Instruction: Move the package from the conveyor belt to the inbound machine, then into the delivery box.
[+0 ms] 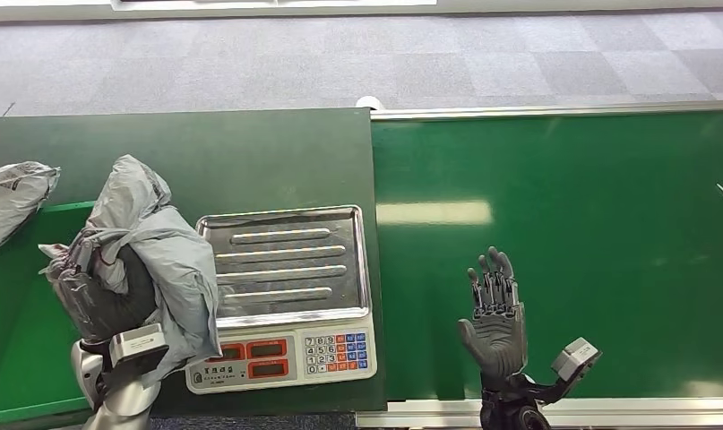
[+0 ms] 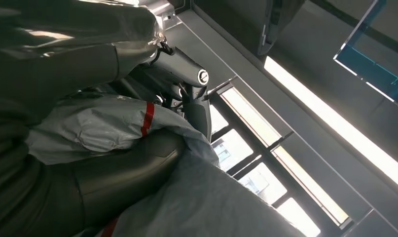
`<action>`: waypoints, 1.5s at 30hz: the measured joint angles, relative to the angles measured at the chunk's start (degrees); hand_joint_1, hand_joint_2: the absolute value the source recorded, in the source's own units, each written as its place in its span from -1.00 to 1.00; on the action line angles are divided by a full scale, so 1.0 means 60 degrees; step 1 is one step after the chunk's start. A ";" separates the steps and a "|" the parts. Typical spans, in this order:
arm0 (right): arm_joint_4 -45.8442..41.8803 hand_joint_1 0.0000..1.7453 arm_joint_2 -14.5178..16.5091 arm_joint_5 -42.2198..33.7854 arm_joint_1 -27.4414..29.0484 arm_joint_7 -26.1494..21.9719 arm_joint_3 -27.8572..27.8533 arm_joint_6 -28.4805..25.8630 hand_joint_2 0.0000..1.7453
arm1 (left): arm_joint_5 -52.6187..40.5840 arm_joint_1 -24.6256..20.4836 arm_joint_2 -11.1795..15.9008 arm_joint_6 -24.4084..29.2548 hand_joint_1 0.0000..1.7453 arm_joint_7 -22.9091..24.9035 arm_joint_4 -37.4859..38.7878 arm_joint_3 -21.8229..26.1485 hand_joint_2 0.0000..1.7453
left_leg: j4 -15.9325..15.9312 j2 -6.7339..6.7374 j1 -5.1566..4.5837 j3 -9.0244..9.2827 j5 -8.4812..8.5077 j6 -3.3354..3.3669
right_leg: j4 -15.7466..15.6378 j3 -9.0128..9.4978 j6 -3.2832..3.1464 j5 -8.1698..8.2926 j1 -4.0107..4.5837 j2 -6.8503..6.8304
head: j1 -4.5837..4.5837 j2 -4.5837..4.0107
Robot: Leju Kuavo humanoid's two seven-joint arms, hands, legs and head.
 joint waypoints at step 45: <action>0.0202 -1.00 0.0003 0.0041 -0.0214 0.0000 -0.0371 0.0005 1.00 | -0.0841 -0.3115 0.2051 -0.0487 -1.00 0.0539 0.5028 0.4666 1.00 | 0.0000 0.0003 0.0007 -0.0008 0.0012 -0.0010 | 0.0003 -0.0017 -0.0004 0.0000 0.0006 0.0003 | 0.0004 0.0000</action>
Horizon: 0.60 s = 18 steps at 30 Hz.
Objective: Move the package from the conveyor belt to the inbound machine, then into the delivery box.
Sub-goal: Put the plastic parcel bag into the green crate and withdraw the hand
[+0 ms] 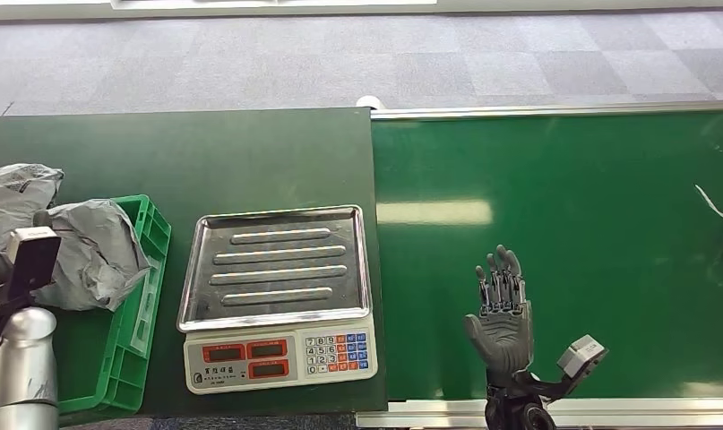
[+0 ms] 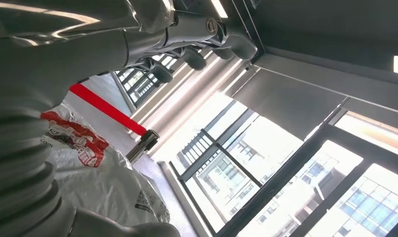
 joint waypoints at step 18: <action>0.0027 -1.00 0.0104 0.0047 0.0148 0.0000 -0.0201 -0.0056 1.00 | 0.1271 0.2455 -0.1421 0.0092 -1.00 -0.1397 -0.4222 -0.0875 1.00 | 0.0000 0.0029 -0.0012 -0.0001 -0.0015 -0.0001 | -0.0004 -0.0009 0.0002 -0.0002 -0.0012 0.0028 | -0.0004 0.0000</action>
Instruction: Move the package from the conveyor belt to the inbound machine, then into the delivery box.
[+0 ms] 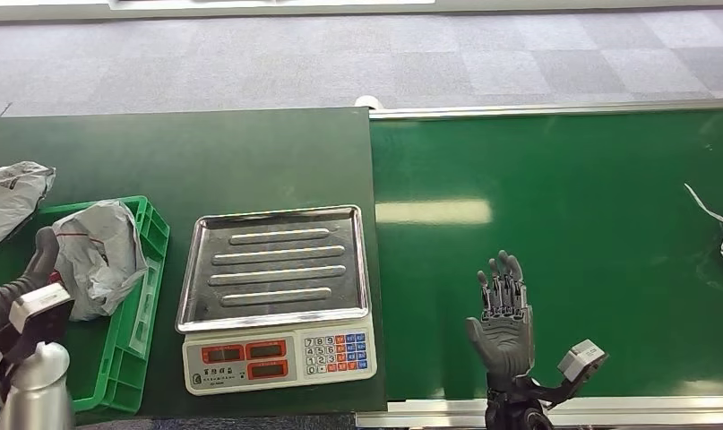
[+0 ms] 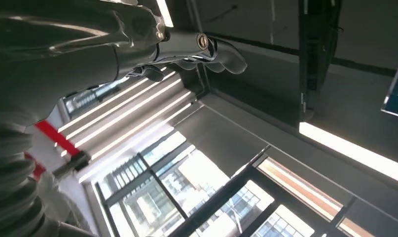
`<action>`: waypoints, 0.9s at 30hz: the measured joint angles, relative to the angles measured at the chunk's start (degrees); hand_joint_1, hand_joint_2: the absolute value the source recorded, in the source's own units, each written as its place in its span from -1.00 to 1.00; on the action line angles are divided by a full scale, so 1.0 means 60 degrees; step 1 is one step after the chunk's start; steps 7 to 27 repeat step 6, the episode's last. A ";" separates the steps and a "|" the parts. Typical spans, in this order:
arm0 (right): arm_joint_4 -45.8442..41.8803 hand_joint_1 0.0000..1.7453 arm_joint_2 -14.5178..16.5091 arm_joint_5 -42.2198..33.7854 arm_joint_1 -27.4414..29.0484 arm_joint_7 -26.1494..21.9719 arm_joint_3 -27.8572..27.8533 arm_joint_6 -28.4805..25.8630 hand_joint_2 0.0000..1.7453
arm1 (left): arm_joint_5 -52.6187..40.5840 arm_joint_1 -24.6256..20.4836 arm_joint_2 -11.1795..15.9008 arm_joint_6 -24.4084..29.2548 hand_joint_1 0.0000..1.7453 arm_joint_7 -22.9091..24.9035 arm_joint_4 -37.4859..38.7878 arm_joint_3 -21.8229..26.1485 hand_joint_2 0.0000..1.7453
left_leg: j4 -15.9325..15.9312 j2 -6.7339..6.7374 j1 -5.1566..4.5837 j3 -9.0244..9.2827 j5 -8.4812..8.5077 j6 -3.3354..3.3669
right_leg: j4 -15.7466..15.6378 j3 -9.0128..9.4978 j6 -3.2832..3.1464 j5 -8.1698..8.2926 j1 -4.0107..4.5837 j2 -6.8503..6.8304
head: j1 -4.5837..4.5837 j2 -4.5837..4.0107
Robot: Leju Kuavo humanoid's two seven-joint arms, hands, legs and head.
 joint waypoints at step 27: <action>0.0000 -1.00 -0.0001 0.0143 0.0032 0.0000 -0.0138 0.0014 1.00 | 0.2029 0.1905 -0.0138 -0.1354 -1.00 -0.0010 -0.2015 -0.1886 1.00 | 0.0000 0.0001 0.0001 -0.0001 -0.0002 0.0000 | -0.0001 -0.0003 0.0000 -0.0002 0.0001 0.0002 | 0.0002 0.0000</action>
